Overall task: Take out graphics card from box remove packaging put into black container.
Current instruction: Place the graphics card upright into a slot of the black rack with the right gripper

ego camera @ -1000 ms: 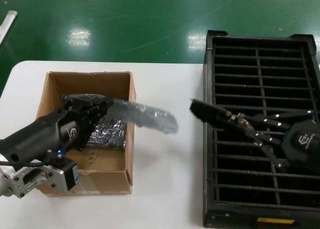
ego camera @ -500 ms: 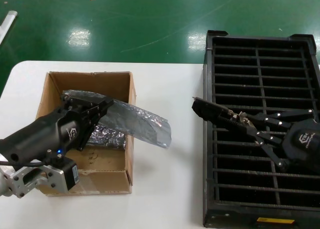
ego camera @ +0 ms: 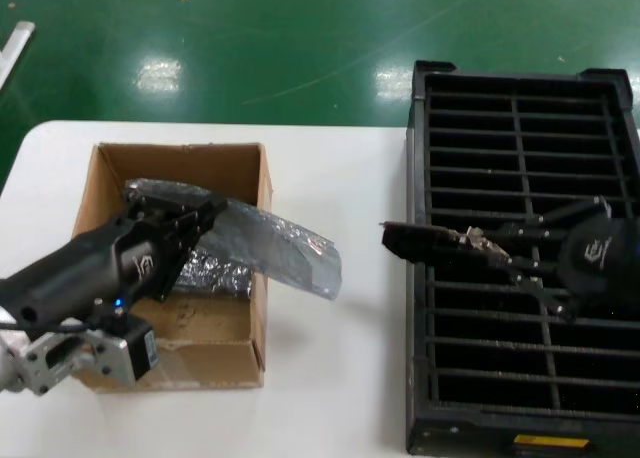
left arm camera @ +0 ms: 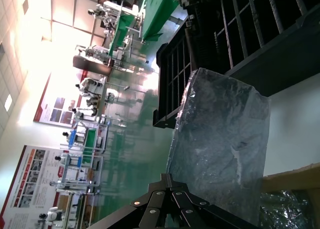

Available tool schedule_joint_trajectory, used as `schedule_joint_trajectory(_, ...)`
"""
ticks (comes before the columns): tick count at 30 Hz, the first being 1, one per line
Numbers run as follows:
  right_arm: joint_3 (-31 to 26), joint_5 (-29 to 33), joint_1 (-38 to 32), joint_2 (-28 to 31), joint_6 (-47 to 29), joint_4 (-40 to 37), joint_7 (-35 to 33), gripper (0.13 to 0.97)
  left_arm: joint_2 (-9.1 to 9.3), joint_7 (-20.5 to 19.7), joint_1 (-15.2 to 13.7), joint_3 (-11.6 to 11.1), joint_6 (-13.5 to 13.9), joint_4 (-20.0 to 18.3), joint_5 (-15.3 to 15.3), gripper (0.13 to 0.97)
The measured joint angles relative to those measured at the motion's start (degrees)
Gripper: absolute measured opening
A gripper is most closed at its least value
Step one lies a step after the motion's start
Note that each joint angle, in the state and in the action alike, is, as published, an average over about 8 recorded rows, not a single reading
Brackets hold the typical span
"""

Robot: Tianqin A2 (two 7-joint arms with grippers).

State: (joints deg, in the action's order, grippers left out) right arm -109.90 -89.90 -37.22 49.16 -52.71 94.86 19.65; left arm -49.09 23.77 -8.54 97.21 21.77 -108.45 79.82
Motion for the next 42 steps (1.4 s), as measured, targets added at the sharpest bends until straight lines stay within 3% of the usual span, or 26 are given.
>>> schedule_joint_trajectory(9, -5.11, 0.35, -14.85, -0.96, -15.15, -5.62, 2.43, 0.185, 0.0, 0.0, 0.0, 0.0, 0.0, 0.0, 0.0, 0.138)
schedule_joint_trajectory(25, -6.54, 0.33, -18.44, -1.49, -19.04, -7.31, 2.23, 0.185, 0.0, 0.0, 0.0, 0.0, 0.0, 0.0, 0.0, 0.138)
schedule_joint_trajectory(33, -9.66, 0.41, -24.37, -1.14, -27.91, -9.69, 3.52, 0.185, 0.0, 0.0, 0.0, 0.0, 0.01, 0.0, 0.0, 0.138)
schedule_joint_trajectory(42, -13.96, -3.73, -29.56, 0.6, -35.82, -8.64, 6.47, 0.185, 0.0, 0.0, 0.0, 0.0, 0.01, 0.0, 0.0, 0.138)
